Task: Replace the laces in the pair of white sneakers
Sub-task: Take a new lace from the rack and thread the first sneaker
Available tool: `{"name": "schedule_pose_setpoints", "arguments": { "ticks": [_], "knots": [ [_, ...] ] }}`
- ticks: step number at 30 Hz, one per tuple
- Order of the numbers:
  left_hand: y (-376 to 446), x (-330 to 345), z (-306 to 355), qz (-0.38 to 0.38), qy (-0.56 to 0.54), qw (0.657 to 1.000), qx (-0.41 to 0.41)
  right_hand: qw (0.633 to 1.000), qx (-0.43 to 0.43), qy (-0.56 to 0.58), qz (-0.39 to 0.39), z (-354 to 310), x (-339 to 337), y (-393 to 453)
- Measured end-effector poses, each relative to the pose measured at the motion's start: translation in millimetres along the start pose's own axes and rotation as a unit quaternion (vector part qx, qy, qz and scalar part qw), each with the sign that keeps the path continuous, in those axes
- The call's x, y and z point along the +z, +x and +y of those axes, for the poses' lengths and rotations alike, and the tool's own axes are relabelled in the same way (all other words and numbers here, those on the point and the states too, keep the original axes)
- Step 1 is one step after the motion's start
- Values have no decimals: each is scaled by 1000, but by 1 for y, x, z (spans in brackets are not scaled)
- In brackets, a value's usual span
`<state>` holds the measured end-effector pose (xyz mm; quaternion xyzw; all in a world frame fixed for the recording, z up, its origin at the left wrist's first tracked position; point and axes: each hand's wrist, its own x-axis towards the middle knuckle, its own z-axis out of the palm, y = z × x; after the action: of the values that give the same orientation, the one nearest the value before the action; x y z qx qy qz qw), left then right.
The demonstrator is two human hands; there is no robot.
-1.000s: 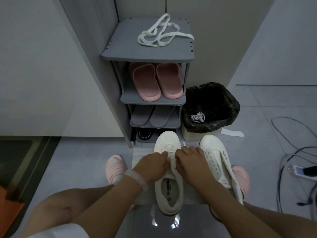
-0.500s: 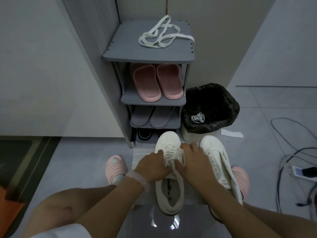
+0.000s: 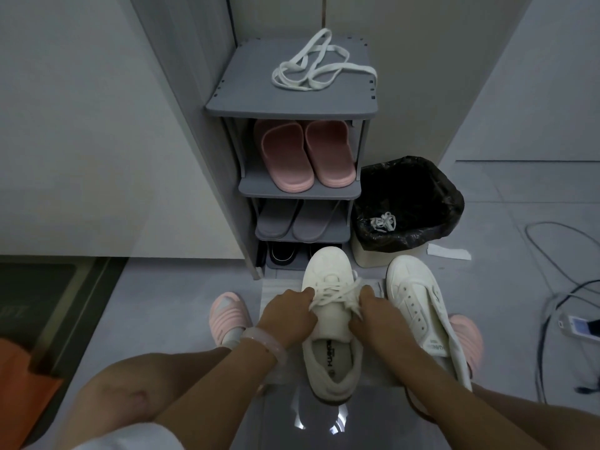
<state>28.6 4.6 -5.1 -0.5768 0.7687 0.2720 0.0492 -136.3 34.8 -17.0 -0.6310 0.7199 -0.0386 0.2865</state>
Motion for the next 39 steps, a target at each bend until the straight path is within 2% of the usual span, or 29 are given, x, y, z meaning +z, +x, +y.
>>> {"name": "schedule_pose_setpoints", "arguments": {
  "ticks": [6, 10, 14, 18, 21, 26, 30, 34, 37, 39],
  "knots": [
    [-1, -7, -11, -16, -10, 1000, 8, 1000, 14, 16, -17, 0, -6, -5],
    [1, 0, 0, 46, 49, 994, 86, 995, 90, 17, -36, -4, -10, -14],
    [7, 6, 9, 66, 51, 989, 120, 996, 66, -8, -64, -8, -7, -19],
    [11, 13, 18, 93, 36, 992, 74, 998, -7, 55, 3, -17, -2, -18],
    [17, 10, 25, 99, -26, 994, 28, 990, 0, 140, 14, -17, -1, -13],
    [26, 8, 35, 127, 1, 992, 12, 977, -15, 205, 49, -16, 4, -11],
    [28, 5, 31, 123, -160, 979, -21, 966, 8, 249, 63, -16, 6, -6],
    [23, -4, 28, 76, -298, 951, -34, 962, -19, 264, 67, -22, 3, -3],
    [20, -19, 29, 43, -423, 901, -85, 972, -46, 220, 61, -26, 3, -2],
    [18, -33, 33, 46, -479, 871, -99, 976, -71, 195, 71, -28, 4, -3]
  ]
}}
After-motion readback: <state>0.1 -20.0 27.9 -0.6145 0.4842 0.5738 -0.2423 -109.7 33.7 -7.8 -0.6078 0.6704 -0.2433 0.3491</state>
